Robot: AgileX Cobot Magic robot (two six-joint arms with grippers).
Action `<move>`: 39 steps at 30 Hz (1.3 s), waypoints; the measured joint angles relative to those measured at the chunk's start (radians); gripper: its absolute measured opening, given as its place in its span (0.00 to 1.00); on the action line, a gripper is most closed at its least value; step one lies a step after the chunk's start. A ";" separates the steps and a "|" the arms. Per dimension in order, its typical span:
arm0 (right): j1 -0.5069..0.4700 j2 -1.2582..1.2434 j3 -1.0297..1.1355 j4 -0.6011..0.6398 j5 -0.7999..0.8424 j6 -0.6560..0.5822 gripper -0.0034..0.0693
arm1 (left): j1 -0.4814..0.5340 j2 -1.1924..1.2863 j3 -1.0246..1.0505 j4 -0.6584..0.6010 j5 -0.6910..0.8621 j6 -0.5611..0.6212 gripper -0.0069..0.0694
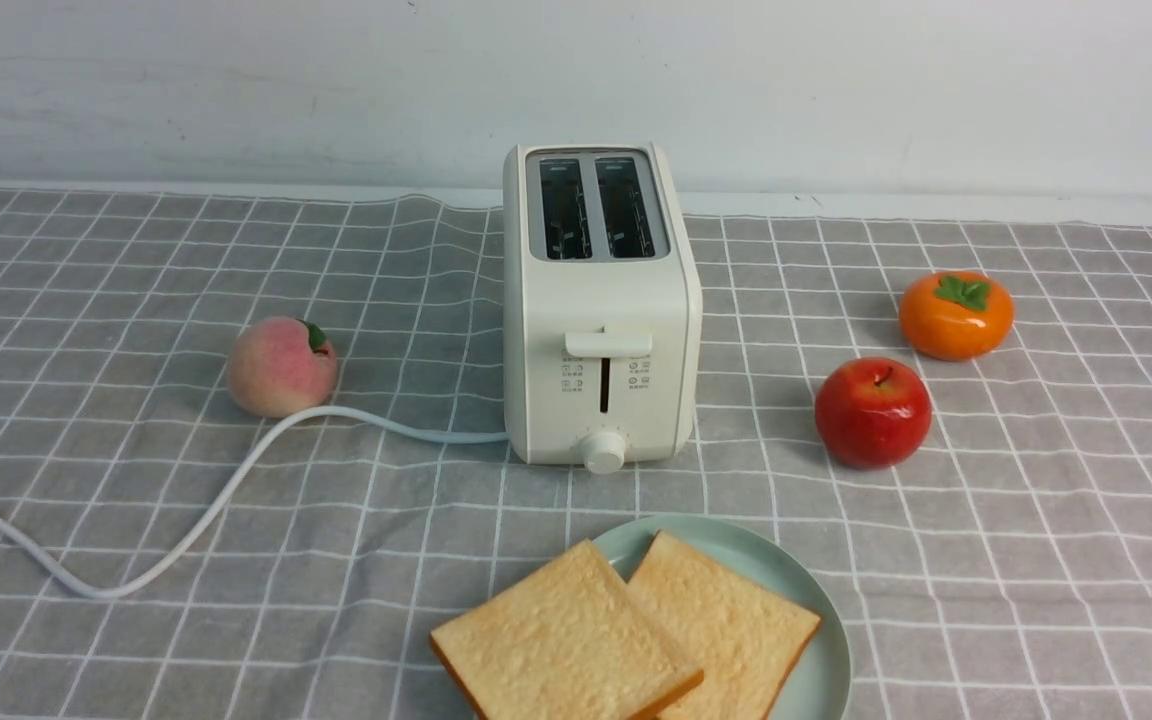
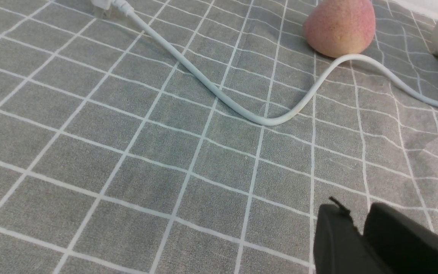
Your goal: Take toasted bread from bread machine on grey coffee table place on plate.
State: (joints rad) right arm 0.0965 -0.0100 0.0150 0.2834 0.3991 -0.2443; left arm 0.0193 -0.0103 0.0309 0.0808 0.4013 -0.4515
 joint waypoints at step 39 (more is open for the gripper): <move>0.000 0.000 0.000 0.000 0.001 0.000 0.36 | 0.000 0.000 0.000 0.000 0.000 0.000 0.28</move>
State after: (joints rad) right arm 0.0965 -0.0100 0.0150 0.2834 0.3999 -0.2443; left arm 0.0193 -0.0103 0.0309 0.0808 0.4013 -0.4518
